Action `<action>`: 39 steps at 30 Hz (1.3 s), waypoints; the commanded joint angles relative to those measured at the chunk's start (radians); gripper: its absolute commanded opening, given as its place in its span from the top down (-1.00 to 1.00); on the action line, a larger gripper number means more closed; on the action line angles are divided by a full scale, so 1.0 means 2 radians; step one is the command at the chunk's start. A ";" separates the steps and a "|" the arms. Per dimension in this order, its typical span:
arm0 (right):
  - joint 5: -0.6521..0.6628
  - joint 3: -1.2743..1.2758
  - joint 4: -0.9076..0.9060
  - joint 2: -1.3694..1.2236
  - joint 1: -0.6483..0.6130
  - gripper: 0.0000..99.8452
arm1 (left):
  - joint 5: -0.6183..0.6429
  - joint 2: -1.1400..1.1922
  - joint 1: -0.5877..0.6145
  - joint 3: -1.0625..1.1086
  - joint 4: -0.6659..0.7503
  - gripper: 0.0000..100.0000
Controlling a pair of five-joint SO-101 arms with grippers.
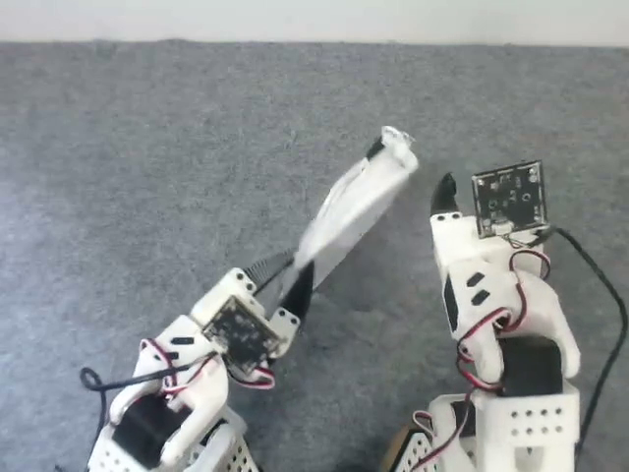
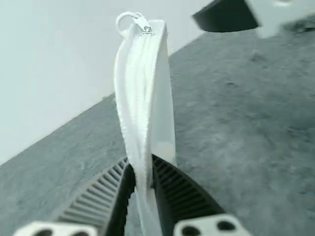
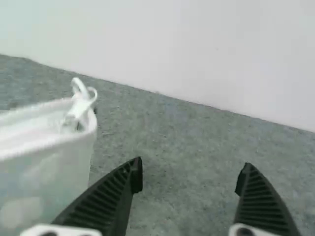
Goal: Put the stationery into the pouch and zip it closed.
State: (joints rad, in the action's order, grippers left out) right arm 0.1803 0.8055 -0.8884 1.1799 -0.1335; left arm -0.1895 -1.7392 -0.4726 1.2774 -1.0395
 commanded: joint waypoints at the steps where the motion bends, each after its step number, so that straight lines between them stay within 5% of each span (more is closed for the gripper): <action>1: -0.001 -0.022 -0.007 0.013 -0.020 0.42 | 0.030 0.001 0.054 -0.007 0.027 0.98; 9: -0.001 -0.008 -0.003 0.013 -0.047 0.42 | 0.043 0.001 0.116 -0.006 0.045 0.96; 16: 0.000 -0.005 -0.006 0.009 -0.071 0.42 | 0.096 0.001 0.203 0.000 0.075 0.64; 24: -0.001 -0.005 -0.007 0.011 -0.072 0.42 | 0.134 0.001 0.223 -0.004 0.076 0.64; 39: -0.002 -0.006 -0.007 0.013 -0.072 0.42 | 0.216 0.001 0.381 -0.059 0.076 0.64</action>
State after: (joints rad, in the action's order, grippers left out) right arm 0.1803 0.8055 -0.8976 1.1830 -0.2746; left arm 0.2279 -1.7346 0.2578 1.2528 -0.9244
